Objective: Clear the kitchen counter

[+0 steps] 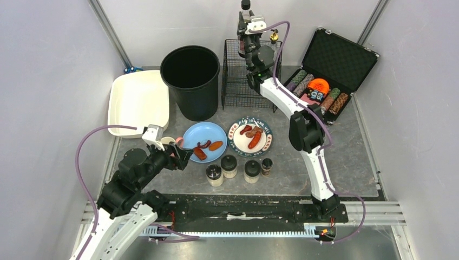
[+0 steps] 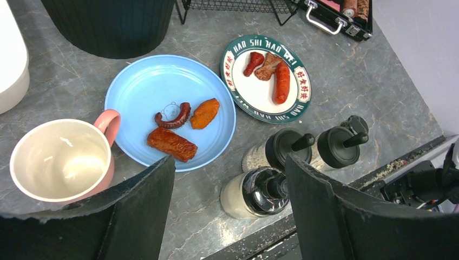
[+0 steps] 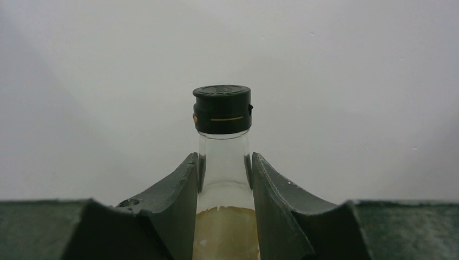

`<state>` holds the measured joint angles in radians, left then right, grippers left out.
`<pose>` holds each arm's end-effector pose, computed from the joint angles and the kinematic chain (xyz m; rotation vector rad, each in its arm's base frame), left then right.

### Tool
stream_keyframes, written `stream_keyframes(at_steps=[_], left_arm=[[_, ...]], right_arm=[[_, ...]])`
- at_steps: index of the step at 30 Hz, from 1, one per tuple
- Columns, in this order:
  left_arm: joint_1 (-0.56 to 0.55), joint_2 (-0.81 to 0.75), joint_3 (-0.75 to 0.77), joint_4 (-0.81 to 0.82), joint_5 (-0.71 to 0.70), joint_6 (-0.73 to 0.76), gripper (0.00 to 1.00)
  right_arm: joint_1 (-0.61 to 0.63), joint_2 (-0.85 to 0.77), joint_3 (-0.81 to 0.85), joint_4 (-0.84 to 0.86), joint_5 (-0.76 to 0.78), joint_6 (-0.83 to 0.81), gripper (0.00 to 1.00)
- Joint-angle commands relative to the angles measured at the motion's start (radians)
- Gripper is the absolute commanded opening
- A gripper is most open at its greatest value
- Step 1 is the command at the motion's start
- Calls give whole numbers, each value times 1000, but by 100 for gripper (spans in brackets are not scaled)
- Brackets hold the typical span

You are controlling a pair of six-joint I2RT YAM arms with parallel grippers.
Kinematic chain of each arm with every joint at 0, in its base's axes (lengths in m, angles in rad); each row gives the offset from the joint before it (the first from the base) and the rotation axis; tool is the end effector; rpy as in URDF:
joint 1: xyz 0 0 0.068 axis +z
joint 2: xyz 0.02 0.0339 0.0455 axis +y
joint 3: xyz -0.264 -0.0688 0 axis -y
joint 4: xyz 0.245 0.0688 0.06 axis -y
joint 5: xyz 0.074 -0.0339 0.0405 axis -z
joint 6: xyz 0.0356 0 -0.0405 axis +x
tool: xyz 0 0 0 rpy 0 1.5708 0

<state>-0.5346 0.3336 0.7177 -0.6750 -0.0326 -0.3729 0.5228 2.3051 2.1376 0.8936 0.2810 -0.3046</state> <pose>0.0696 -0.0399 0.3160 0.1308 1.9002 -0.5936 0.4636 0.2558 0.3996 -0.0955 0.8741 0.0853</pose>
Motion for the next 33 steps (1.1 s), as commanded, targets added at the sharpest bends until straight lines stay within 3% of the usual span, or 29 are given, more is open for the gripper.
stream_keyframes(at_steps=[1,12,29,33], left_arm=[[-2,17,-9,24,28,9,80],[-2,45,-11,25,28,5,80],[-2,50,-5,48,-46,-10,79],[-2,31,-1,34,-46,45,79]], right_arm=[[-36,13,107,192,-42,46,0],[-75,57,109,207,-64,79,0],[-66,39,-48,205,-43,89,0],[-63,15,-91,158,-44,69,0]])
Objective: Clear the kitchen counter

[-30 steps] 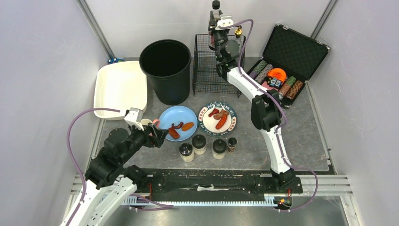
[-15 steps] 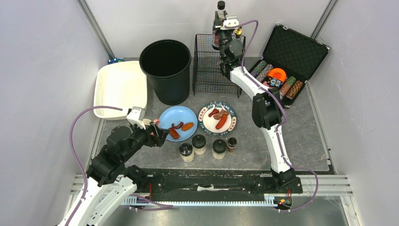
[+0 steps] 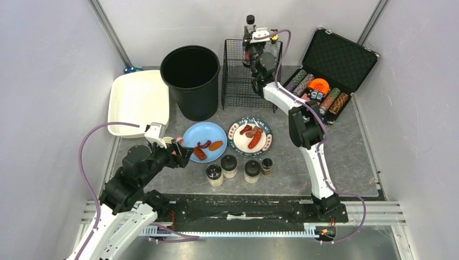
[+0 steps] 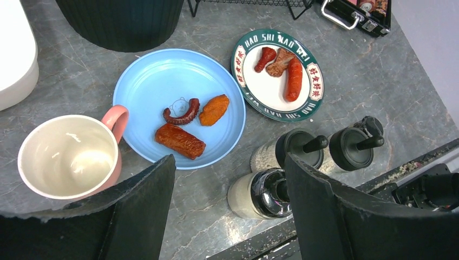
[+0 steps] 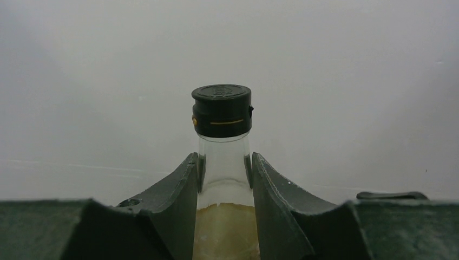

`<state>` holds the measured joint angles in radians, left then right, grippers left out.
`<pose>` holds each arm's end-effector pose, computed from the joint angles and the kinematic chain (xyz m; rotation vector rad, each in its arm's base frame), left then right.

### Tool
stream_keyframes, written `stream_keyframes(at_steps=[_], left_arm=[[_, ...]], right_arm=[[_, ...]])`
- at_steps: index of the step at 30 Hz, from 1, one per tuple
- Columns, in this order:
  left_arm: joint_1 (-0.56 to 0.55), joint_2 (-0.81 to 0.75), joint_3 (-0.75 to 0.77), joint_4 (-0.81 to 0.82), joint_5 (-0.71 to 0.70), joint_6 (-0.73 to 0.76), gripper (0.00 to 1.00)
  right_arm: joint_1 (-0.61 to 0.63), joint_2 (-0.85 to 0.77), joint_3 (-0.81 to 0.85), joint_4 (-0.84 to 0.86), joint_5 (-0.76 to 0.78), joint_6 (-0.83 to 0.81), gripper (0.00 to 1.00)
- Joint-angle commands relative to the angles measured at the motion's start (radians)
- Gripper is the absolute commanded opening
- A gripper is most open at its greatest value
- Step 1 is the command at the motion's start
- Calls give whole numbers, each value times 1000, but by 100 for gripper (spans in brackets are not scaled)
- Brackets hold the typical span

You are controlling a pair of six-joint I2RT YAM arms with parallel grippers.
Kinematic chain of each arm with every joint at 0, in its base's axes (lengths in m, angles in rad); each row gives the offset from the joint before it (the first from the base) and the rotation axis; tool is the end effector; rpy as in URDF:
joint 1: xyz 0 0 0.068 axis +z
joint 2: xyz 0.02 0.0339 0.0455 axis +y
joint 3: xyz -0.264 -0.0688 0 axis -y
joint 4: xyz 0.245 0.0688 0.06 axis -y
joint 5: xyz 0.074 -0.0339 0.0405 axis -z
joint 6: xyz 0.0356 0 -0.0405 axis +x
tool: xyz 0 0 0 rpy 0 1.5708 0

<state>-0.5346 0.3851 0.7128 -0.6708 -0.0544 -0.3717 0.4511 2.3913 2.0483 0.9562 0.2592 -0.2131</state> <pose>0.0794 -0.0448 0.3115 0.1216 1.9494 -0.5547 0.5014 0.2327 0.3300 -0.0844 0.9777 0.0945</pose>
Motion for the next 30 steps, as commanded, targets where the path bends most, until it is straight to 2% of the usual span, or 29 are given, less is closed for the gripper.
stream_keyframes(at_steps=[1,6,17,30], left_arm=[[-2,-24,10,23,-25,50,79],[-2,-37,0,19,-35,39,80],[-3,-88,-42,4,-105,56,80],[-2,-120,-50,8,-106,59,79]], right_arm=[[11,-75,-5,79,-23,-28,0],[14,-99,-51,21,-12,-25,0],[17,-93,31,-216,14,0,0],[12,-107,13,-305,74,12,0]])
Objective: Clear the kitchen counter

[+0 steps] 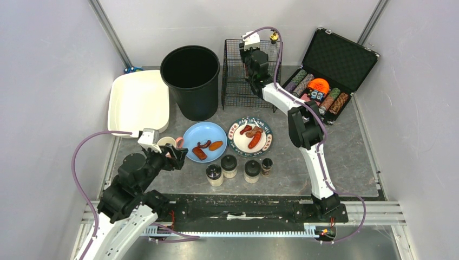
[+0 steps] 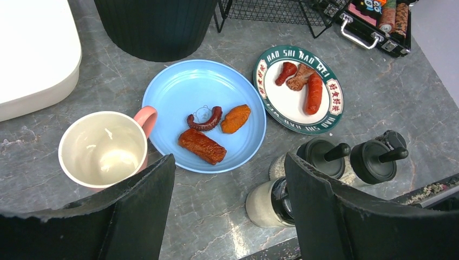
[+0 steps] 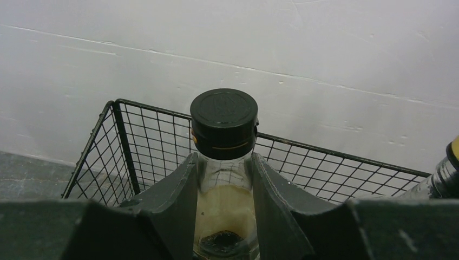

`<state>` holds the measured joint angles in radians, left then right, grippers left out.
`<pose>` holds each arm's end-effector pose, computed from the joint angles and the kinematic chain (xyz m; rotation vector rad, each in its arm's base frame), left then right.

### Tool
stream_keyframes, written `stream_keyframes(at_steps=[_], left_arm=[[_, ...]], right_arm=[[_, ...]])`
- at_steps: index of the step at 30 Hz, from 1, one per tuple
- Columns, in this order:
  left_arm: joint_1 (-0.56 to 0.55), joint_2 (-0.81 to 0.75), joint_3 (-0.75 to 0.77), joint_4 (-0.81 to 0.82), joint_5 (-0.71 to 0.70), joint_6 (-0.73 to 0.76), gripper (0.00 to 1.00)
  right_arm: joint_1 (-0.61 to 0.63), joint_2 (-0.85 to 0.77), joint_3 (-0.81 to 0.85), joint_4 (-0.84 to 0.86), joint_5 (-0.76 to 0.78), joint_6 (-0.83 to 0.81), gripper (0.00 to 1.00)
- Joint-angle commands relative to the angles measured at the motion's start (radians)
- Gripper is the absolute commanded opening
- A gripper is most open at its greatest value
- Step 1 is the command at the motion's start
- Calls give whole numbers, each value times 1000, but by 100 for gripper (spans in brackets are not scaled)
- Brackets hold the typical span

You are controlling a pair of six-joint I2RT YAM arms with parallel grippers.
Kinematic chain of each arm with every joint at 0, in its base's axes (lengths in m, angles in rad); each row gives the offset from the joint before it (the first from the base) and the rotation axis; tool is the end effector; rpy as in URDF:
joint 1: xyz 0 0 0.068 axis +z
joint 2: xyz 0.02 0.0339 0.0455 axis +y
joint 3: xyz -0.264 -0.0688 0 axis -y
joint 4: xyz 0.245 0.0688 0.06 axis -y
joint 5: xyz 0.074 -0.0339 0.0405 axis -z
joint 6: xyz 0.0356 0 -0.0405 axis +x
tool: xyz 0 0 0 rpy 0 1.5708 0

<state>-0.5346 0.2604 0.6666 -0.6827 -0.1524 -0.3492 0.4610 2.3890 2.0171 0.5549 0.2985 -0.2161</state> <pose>0.0641 -0.0317 0.3036 0.0656 1.8696 -0.4747 0.5142 0.2437 0.2805 -0.2220 1.3782 -0.0033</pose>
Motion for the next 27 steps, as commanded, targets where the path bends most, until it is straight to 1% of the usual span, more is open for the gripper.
stream_keyframes(at_steps=[1,5,10,12,15,19,21,27], left_arm=[[-2,5,-4,20,-6,36,79],[-2,-1,-5,20,-6,38,79],[-2,-5,-5,22,-3,38,79],[-2,-6,-7,22,-3,38,79],[-2,-4,-7,23,2,39,79],[-2,-9,-7,23,12,42,79],[-2,-13,-7,23,13,42,79],[-2,-25,-8,23,20,45,79]], right_arm=[[-1,-108,32,94,34,28,0],[-8,-121,-11,98,32,82,0],[-12,-138,-58,108,46,110,0],[-12,-147,-80,116,52,110,6],[-12,-161,-110,128,66,110,23],[-13,-187,-137,137,72,101,50],[-13,-207,-151,139,72,98,56],[-12,-287,-224,146,68,90,65]])
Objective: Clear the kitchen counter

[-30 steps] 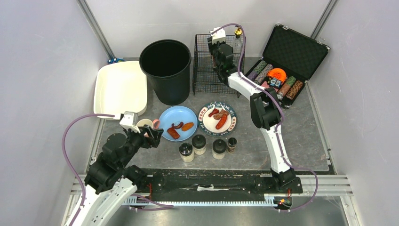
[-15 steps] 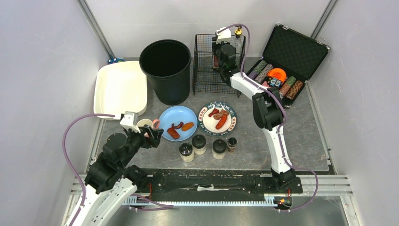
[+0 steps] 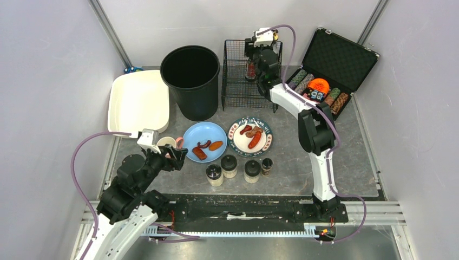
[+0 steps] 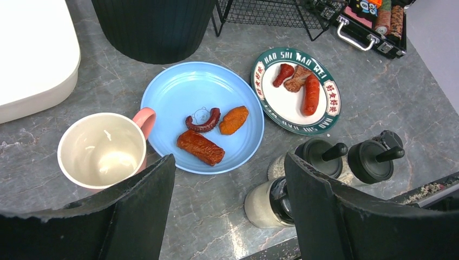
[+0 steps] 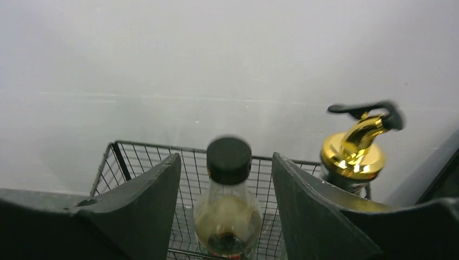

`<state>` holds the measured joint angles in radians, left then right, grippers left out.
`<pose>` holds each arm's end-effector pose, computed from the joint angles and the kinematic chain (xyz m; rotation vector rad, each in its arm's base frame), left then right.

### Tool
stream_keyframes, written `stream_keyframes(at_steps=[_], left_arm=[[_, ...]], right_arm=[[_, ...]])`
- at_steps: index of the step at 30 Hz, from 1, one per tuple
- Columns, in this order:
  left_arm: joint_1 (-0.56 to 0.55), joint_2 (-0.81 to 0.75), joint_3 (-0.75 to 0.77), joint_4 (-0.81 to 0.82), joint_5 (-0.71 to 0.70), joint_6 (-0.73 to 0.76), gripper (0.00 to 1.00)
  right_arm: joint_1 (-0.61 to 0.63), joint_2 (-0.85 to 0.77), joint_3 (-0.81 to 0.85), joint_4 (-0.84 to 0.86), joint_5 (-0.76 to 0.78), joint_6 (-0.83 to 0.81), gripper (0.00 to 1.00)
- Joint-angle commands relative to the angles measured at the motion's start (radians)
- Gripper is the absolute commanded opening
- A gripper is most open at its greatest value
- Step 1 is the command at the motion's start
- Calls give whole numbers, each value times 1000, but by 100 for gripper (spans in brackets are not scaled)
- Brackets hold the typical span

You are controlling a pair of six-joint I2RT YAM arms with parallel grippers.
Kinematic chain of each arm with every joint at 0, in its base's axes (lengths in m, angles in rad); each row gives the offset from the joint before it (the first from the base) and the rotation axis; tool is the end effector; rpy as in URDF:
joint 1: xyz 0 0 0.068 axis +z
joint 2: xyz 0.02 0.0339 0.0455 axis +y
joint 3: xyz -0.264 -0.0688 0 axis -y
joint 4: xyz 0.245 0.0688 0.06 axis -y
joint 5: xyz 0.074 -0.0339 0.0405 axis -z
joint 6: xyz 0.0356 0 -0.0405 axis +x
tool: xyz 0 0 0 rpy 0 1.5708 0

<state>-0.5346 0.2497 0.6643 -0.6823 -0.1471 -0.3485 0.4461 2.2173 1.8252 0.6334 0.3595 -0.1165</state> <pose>0.0625 -0.0310 0.3035 0.0688 1.8617 -0.4823 0.4859 0.2185 0.3117 -0.0719 1.3434 0.0394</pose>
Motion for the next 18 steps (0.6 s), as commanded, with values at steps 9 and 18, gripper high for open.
stream_keyframes(at_steps=[9,18], left_arm=[[-2,-43,-8,23,23,49,84],[-3,-34,-8,24,32,49,84]], right_arm=[[12,-296,-235,75,-41,-26,75],[14,-511,-416,-82,-209,-9,76]])
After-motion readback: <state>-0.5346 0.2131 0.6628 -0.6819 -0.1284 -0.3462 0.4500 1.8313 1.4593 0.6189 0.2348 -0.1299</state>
